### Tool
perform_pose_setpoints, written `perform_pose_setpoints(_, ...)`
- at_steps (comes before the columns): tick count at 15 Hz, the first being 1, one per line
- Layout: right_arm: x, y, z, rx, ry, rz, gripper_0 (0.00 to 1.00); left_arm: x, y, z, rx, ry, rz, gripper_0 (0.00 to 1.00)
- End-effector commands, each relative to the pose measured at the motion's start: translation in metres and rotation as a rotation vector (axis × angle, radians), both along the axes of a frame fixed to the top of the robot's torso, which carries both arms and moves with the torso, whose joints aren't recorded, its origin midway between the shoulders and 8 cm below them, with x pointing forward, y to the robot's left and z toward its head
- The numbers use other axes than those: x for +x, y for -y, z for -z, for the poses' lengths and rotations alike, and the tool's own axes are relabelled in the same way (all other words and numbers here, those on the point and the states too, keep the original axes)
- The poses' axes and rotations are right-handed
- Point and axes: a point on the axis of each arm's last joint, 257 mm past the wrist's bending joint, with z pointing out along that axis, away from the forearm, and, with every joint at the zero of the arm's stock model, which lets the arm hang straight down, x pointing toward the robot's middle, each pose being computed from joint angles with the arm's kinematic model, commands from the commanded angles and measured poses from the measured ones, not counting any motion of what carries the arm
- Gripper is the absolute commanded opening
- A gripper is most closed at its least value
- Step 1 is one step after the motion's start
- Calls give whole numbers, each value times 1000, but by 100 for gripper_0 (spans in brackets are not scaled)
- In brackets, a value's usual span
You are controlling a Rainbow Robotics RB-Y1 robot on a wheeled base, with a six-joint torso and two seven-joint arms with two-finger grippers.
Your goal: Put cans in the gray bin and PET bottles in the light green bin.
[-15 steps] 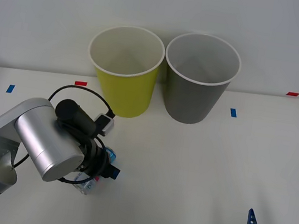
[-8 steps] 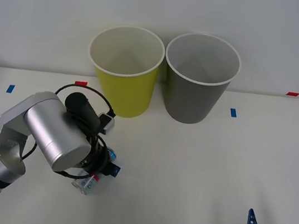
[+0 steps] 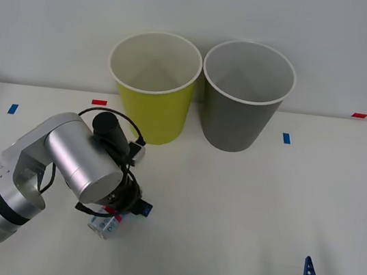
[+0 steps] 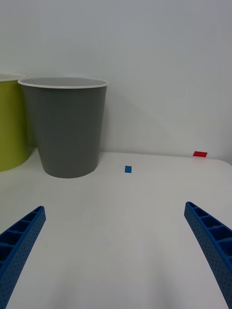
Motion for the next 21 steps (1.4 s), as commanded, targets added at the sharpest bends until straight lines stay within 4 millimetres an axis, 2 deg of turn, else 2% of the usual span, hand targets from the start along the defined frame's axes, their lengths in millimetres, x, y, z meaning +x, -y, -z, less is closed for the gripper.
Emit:
perform_pose_setpoints(1, 0, 0, 0, 0, 0, 0, 100, 5, 3, 11, -5, -3, -1, 100)
perform_pose_setpoints(4, 0, 0, 0, 0, 0, 0, 100, 6, 9, 12, -8, 0, 9, 100)
perform_pose_setpoints(5, 0, 0, 0, 0, 0, 0, 100, 7, 10, 11, -7, 5, 11, 83)
perform_pose_setpoints(6, 0, 0, 0, 0, 0, 0, 100, 7, 12, 10, -11, 8, 17, 4)
perform_pose_setpoints(7, 0, 0, 0, 0, 0, 0, 100, 7, 14, 8, -18, 13, 22, 0)
perform_pose_setpoints(15, 0, 0, 0, 0, 0, 0, 100, 7, 13, -2, -16, 36, 63, 0)
perform_pose_setpoints(21, 0, 0, 0, 0, 0, 0, 100, 4, 5, -36, -20, 196, 112, 0)
